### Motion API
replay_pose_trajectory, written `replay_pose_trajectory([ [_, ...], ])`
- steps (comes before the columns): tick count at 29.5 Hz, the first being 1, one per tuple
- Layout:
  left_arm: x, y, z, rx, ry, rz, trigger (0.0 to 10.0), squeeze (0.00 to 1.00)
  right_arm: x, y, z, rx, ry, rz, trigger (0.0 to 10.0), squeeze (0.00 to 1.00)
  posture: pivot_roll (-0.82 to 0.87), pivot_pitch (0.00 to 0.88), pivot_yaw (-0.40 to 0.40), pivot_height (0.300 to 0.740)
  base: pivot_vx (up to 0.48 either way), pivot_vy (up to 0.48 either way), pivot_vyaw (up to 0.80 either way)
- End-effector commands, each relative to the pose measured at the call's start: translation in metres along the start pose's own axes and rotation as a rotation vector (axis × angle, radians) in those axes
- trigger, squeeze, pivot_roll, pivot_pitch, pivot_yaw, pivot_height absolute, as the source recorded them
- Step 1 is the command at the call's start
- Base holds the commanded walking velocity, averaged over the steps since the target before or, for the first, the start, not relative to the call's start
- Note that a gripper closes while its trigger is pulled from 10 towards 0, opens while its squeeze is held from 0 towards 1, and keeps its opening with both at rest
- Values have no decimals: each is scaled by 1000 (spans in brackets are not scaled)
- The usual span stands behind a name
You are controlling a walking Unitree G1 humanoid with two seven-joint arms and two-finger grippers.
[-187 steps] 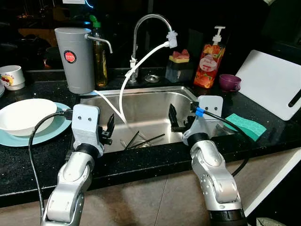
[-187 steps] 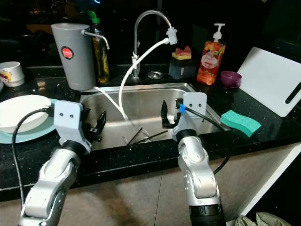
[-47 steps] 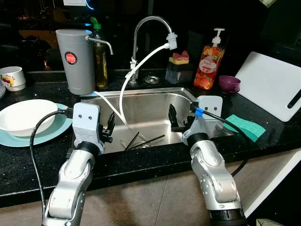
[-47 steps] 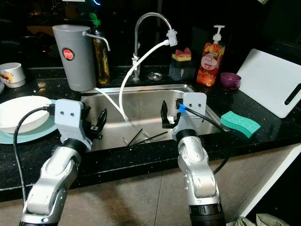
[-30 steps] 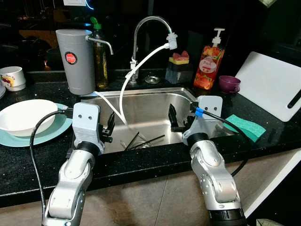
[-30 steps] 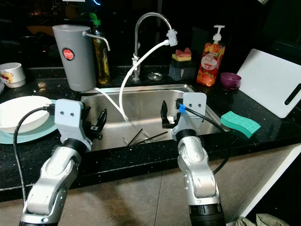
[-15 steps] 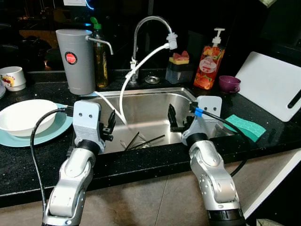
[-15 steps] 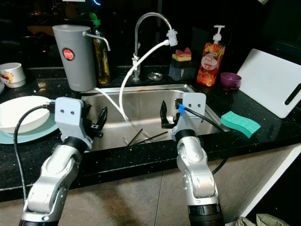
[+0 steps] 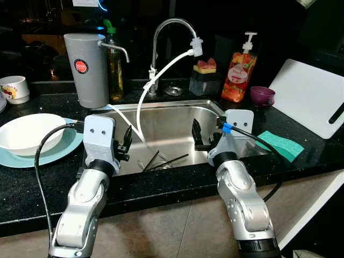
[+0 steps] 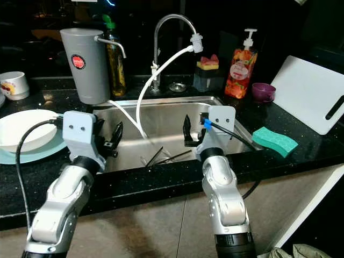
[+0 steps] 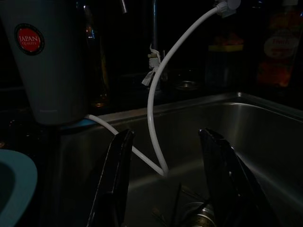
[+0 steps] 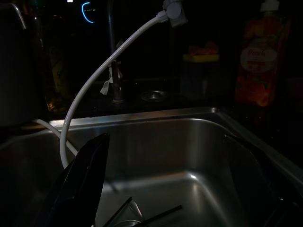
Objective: Kitchen organization
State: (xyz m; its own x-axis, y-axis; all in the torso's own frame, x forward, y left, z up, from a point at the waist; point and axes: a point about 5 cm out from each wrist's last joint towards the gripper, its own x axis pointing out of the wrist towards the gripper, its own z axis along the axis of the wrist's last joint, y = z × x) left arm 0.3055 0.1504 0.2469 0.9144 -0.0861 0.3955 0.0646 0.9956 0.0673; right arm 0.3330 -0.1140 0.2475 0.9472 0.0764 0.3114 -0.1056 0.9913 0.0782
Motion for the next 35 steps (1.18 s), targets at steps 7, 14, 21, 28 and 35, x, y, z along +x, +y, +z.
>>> replay_pose_trajectory([
  [7, 1, -5, 0, -1, 3, -18, 10000, 0, 1, -1, -1, -3, 0, -5, 10000, 0, 137, 66, -65, 740, 0, 0, 0],
  [14, 2, -5, 0, -1, 2, -21, 10000, 0, 1, -1, -1, -3, -2, -4, 10000, 0, 138, 60, -62, 740, 0, 0, 0],
  [21, 2, -5, -1, 1, 3, -22, 10000, 0, 1, -2, -1, -4, -3, -3, 10000, 0, 136, 53, -64, 740, 0, 0, 0],
  [28, 2, -6, -1, 1, 4, -22, 10000, 0, 1, -2, 0, -5, -5, -1, 10000, 0, 134, 52, -65, 740, 0, 0, 0],
  [35, 2, -6, -2, 0, 4, -20, 10000, 0, 1, -2, 0, -4, -5, 0, 10000, 0, 134, 52, -65, 740, 0, 0, 0],
])
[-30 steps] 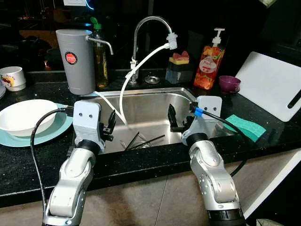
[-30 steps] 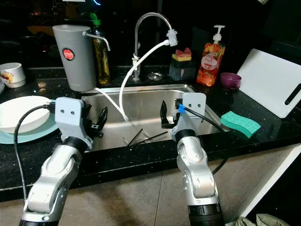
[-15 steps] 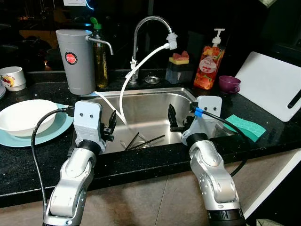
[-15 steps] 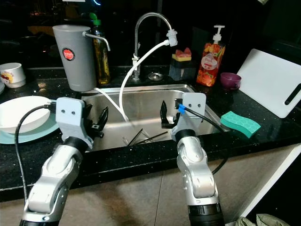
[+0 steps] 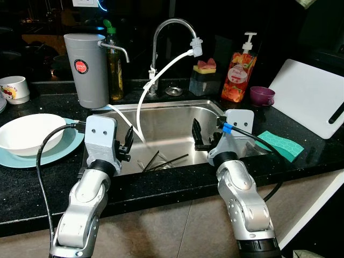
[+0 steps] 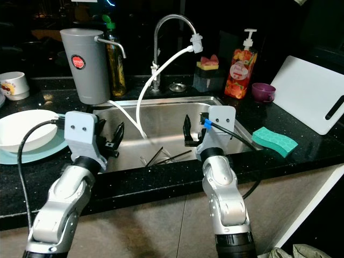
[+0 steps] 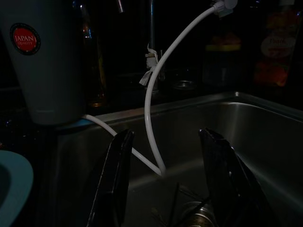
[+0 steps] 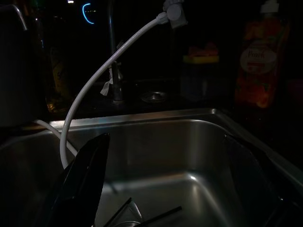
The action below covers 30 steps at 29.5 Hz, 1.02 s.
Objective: Kitchen organization
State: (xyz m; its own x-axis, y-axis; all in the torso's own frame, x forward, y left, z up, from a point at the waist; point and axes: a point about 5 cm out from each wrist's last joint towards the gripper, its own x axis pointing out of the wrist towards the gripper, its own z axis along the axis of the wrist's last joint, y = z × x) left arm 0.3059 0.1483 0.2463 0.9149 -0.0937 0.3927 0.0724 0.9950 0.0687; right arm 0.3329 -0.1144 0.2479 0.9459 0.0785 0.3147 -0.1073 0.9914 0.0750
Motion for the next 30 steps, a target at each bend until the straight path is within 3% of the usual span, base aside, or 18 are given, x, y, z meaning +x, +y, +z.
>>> replay_pose_trajectory([
  [1, 2, -4, -1, 2, 2, -13, 10000, 0, 1, -1, 0, -1, -2, -3, 10000, 0, 134, 52, -65, 740, 0, 0, 0],
  [30, 0, -3, -1, 0, 4, -11, 10000, 0, 0, -1, -1, 2, 2, -4, 10000, 0, 136, 68, -68, 740, 0, 0, 0],
])
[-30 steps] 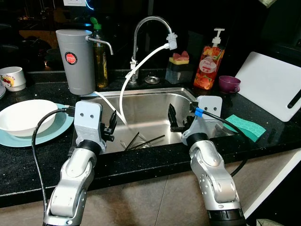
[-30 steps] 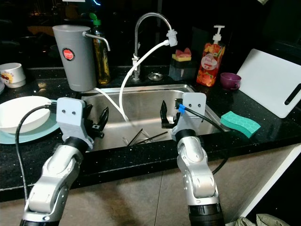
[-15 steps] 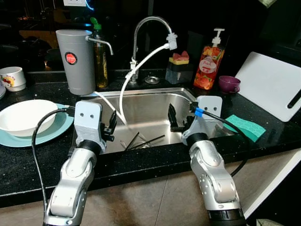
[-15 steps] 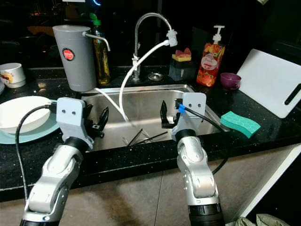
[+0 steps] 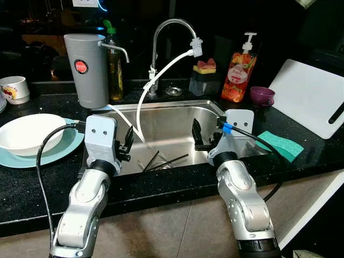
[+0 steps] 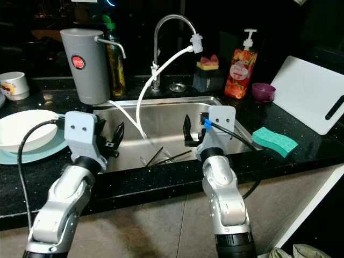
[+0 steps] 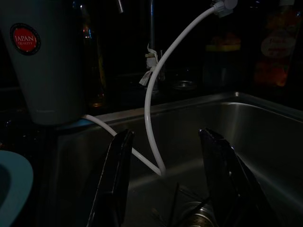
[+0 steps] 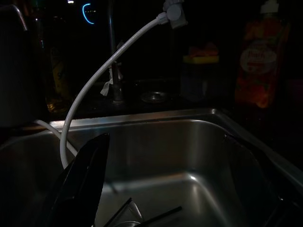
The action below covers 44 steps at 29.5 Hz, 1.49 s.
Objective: Kitchen organization
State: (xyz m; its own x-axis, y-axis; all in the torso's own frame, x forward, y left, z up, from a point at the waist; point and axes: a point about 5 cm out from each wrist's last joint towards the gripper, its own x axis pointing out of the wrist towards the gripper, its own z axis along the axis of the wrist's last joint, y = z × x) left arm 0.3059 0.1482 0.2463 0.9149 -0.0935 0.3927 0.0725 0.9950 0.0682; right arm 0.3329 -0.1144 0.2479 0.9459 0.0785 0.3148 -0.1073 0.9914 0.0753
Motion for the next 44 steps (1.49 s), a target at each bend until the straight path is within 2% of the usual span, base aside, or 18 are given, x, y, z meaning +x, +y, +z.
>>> replay_pose_trajectory([
  [1, 1, -3, -1, 1, 4, -10, 10000, 0, 0, -1, -1, 2, 2, -4, 10000, 0, 136, 67, -68, 740, 0, 0, 0],
  [44, 1, -4, 0, -2, 3, -8, 10000, 0, 1, -1, -1, -1, 4, -1, 10000, 0, 135, 71, -71, 740, 0, 0, 0],
])
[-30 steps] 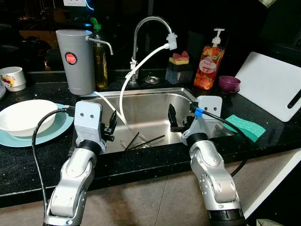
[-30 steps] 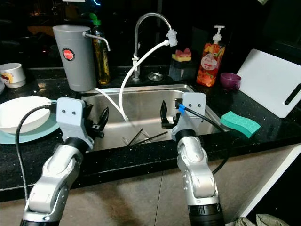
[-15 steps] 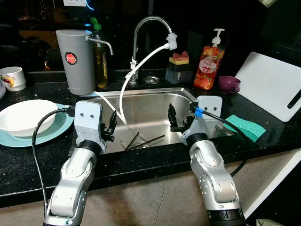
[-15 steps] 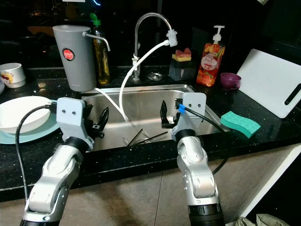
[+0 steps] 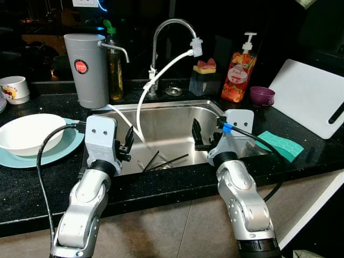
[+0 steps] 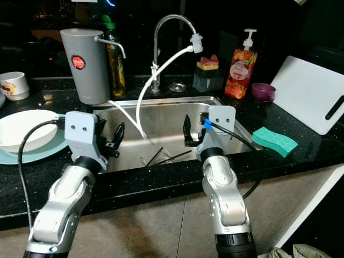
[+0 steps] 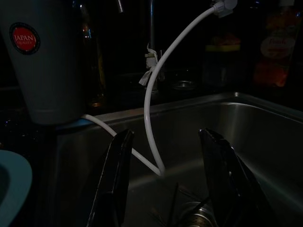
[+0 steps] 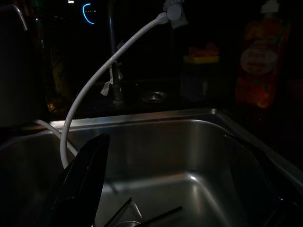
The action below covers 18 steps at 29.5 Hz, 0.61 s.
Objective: Kitchen organization
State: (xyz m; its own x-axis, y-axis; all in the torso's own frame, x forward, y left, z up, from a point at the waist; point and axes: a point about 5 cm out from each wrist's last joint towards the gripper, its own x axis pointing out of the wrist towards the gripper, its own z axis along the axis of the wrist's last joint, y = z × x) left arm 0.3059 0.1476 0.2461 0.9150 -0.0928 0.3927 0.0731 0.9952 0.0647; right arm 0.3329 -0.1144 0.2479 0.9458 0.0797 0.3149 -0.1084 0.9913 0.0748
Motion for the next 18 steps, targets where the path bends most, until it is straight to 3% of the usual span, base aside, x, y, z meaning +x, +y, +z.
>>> replay_pose_trajectory([
  [1, 1, -3, 0, 2, 3, -9, 10000, 0, 1, -1, -1, -1, 4, -2, 10000, 0, 135, 71, -71, 740, 0, 0, 0],
  [18, 1, -3, 0, 1, 2, -11, 10000, 0, 1, -1, 0, -1, 2, -2, 10000, 0, 136, 67, -70, 740, 0, 0, 0],
])
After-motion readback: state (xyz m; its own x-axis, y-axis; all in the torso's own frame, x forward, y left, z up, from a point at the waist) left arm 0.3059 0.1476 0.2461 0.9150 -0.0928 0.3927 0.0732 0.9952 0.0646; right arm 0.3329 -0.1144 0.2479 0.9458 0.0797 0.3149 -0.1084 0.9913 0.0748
